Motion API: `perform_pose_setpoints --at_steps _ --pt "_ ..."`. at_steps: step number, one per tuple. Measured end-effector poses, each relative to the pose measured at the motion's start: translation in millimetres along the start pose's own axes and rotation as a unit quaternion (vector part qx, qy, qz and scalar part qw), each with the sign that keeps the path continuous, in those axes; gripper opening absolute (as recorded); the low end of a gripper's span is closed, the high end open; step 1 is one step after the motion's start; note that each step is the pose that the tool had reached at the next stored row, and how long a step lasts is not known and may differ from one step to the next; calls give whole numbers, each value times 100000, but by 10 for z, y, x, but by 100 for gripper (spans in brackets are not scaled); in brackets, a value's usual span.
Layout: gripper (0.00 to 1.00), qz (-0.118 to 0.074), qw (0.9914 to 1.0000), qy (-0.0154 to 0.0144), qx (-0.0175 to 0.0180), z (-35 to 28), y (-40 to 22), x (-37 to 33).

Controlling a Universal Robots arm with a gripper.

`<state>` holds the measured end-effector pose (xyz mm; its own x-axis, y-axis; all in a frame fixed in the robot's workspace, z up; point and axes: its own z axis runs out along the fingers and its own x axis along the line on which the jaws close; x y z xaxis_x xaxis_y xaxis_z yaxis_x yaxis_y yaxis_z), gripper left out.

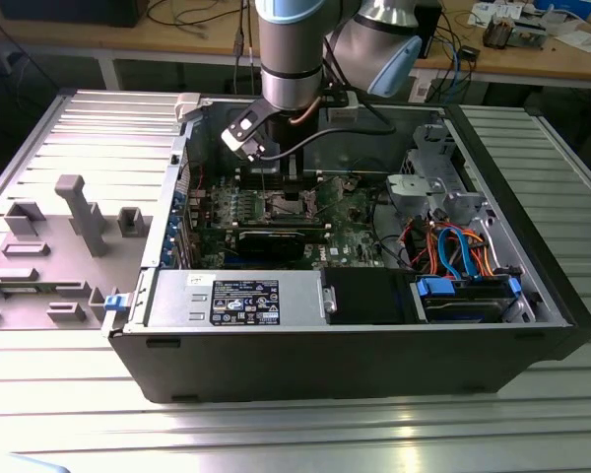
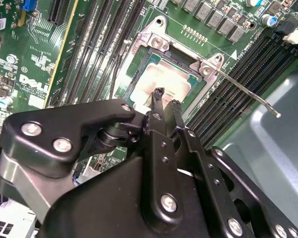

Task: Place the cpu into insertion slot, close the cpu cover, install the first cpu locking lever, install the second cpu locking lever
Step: 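Place the cpu into insertion slot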

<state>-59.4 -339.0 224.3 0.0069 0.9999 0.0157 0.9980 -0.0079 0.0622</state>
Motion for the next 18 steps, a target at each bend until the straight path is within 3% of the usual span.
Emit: perform_pose_setpoints --at_steps 15,18 --pt "23 3 100000 -1 19 0 4 0" --pt "11 -1 100000 0 22 0 4 0"
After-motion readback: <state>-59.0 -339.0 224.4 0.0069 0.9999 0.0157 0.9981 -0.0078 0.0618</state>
